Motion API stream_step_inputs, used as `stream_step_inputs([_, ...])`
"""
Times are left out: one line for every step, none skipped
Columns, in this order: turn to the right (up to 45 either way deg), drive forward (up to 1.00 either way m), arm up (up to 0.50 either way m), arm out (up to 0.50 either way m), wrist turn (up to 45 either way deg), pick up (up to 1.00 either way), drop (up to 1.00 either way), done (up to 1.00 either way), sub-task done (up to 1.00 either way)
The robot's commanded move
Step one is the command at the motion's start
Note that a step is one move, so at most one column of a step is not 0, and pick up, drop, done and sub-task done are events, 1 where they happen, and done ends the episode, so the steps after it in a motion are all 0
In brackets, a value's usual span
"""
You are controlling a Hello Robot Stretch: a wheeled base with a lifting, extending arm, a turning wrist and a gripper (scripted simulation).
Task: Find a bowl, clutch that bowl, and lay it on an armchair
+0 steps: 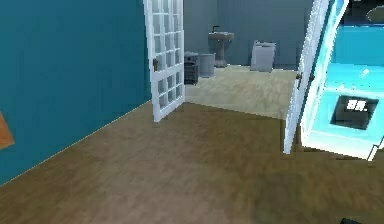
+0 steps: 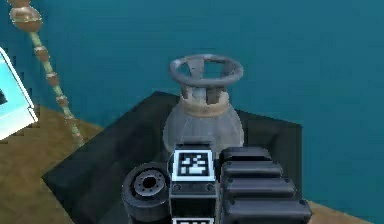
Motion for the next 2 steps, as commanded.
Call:
stream_step_inputs([24.0, 0.0, 0.0, 0.0, 0.0, 0.0, 0.0, 0.0, 0.0])
stream_step_inputs([0.0, 0.4, 0.0, 0.0, 0.0, 0.0, 0.0, 0.0, 0.0])
